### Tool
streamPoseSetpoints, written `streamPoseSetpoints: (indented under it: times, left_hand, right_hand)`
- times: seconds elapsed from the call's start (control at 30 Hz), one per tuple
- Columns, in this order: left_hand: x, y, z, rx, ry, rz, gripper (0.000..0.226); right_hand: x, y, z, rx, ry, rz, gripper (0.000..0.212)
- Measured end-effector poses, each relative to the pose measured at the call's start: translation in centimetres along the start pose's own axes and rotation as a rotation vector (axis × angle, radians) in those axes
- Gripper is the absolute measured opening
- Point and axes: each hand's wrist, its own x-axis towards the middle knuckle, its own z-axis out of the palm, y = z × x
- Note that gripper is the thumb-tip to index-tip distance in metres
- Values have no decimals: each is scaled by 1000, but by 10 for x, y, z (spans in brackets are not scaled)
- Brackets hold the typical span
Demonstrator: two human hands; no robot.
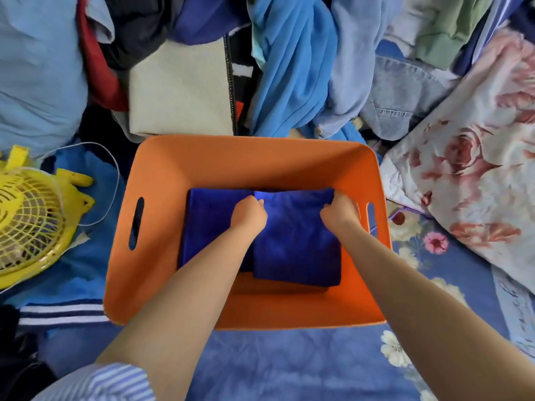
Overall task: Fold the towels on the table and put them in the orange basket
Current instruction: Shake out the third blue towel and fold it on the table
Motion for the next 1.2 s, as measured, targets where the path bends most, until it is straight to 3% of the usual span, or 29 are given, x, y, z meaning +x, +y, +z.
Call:
streamPoseSetpoints:
  times: [0.1,0.17,0.53,0.6,0.77,0.83,0.9,1.07,1.2]
  left_hand:
    - [19,0,16,2,3,-12,39]
    - [30,-2,24,-39,24,-19,38]
    - [46,-6,52,-232,236,8,34]
    - [49,-7,56,-219,257,23,34]
    - [53,-10,65,-109,334,6,35]
    - [53,-10,70,-98,362,9,36]
    - [52,-11,74,-104,373,32,42]
    - [43,-31,86,198,428,398,53]
    - [53,-39,91,293,260,357,56]
  right_hand:
    - [15,6,15,0,-25,75,46]
    - [22,12,23,36,-6,31,45]
    - [42,29,64,115,275,61,46]
    - [45,31,71,73,312,7,44]
    - [36,35,73,-50,408,-330,37]
    - [29,45,77,-247,354,-474,34]
    - [27,55,81,-433,197,-493,45]
    - [44,66,93,-491,100,-416,58]
    - [47,67,97,-532,50,-382,59]
